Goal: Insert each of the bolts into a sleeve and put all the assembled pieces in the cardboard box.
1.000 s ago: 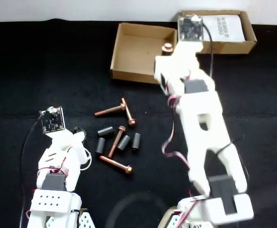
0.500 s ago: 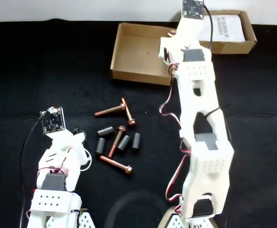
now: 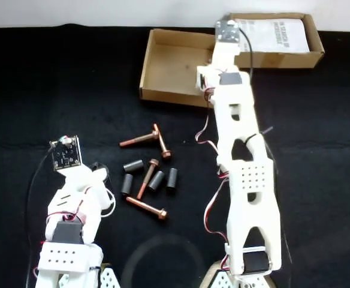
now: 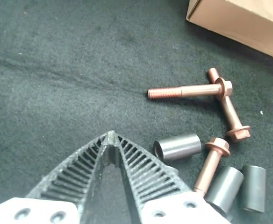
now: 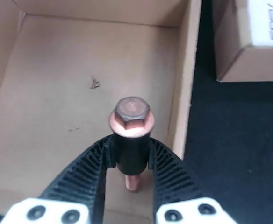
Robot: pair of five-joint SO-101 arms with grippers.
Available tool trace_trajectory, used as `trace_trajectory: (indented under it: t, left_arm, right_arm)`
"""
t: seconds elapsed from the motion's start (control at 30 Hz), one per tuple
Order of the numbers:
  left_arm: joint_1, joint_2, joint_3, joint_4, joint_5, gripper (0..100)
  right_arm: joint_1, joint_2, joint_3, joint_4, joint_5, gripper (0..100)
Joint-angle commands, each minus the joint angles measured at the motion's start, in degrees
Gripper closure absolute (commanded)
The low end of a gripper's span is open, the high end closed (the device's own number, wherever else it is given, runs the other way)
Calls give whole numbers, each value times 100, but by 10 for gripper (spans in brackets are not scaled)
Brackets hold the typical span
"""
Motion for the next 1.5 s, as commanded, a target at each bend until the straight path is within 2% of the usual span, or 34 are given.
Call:
trace_trajectory:
  t: [0.0, 0.27, 0.33, 0.43, 0.5, 0.63, 0.8, 0.97, 1.07, 1.3, 1.47]
  left_arm:
    - [4, -286, 154, 237, 35, 990]
    - [13, -347, 154, 316, 35, 990]
    - [48, -347, 154, 316, 35, 990]
    - [75, -347, 154, 352, 35, 990]
    - [75, -347, 154, 352, 35, 990]
    - [110, -347, 154, 352, 26, 990]
    - [110, -347, 154, 343, 26, 990]
    - [110, -321, 154, 334, 26, 990]
    - [110, -303, 154, 334, 26, 990]
    - [110, -303, 154, 343, 26, 990]
    - [92, -303, 154, 343, 18, 990]
  right_arm:
    - [31, 251, -866, -13, 273, 991]
    - [22, 963, -1701, -180, 510, 974]
    - [22, 989, -1798, -224, 510, 903]
    - [13, 971, -1833, -189, 466, 746]
    - [13, 936, -1833, -171, 466, 703]
    - [13, 637, -1842, 154, 466, 703]
    - [-75, -321, -1842, 1297, 448, 703]
    - [-110, -1393, -2211, 2035, -501, 703]
    - [-215, -1851, -2668, 2545, -738, 711]
    - [-716, -2211, -4127, 4004, -782, 913]
    - [-857, -2589, -4233, 4804, -835, 947]
